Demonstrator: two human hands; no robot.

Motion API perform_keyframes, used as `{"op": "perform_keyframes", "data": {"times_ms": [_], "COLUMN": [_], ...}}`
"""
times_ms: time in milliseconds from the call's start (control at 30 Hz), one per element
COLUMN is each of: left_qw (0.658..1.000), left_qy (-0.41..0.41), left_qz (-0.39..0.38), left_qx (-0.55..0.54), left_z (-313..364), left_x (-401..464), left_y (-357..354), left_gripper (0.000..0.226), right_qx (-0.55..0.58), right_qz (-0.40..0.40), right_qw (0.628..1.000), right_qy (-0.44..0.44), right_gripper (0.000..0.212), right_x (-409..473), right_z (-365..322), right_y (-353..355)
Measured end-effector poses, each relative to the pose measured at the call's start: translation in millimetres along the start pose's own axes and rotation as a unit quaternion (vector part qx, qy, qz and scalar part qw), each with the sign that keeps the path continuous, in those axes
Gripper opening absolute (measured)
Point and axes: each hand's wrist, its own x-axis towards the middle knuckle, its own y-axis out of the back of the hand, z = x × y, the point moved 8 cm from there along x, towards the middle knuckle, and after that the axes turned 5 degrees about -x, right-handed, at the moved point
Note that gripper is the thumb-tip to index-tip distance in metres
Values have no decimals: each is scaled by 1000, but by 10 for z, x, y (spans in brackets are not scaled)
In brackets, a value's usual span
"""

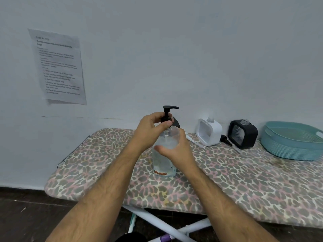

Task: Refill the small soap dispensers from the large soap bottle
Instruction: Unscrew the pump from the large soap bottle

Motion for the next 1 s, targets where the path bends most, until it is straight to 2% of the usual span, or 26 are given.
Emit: {"op": "perform_keyframes", "data": {"times_ms": [133, 267, 333, 500, 567, 767, 867, 1000], "left_qw": [997, 985, 983, 993, 994, 987, 987, 994], "left_qy": [-2, 11, 25, 49, 54, 61, 64, 81], "left_qz": [65, 155, 171, 111, 95, 145, 144, 69], "left_qx": [46, 75, 64, 10, 6, -23, -27, -28], "left_z": [34, 64, 66, 46, 27, -41, -30, -30], "left_x": [-28, -113, -142, -181, -211, -245, -215, -128], "left_y": [9, 50, 72, 40, 51, 215, 206, 54], "left_gripper": [15, 33, 37, 25, 27, 37, 47, 73], "right_qx": [-21, -26, -26, -12, -11, -2, -2, 2], "right_qz": [13, 29, 30, 27, 27, 17, 10, 5], "right_qw": [1000, 999, 999, 1000, 1000, 1000, 1000, 1000], "right_qy": [-5, 1, -1, -4, -1, -1, -1, -8], "right_gripper": [76, 78, 78, 74, 75, 71, 72, 80], "right_x": [-10, -40, -48, -25, -27, -47, -48, -37], "right_z": [-25, -41, -29, 13, 24, 48, 43, 45], "right_y": [11, 1, -6, -14, -29, -33, -40, -46]}}
